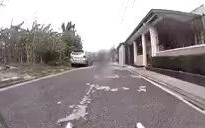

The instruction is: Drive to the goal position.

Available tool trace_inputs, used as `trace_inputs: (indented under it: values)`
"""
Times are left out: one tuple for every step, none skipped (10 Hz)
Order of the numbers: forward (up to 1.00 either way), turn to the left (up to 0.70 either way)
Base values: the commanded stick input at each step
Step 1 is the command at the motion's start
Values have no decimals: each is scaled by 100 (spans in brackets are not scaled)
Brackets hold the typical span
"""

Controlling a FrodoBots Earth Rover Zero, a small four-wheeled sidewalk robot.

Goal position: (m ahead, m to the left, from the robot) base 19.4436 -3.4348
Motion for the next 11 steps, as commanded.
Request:
trace_inputs:
  values:
    - [8,0]
    - [8,0]
    - [8,0]
    - [8,0]
    - [7,0]
    - [8,0]
    - [7,0]
    - [7,0]
    - [7,0]
    - [9,0]
    - [7,0]
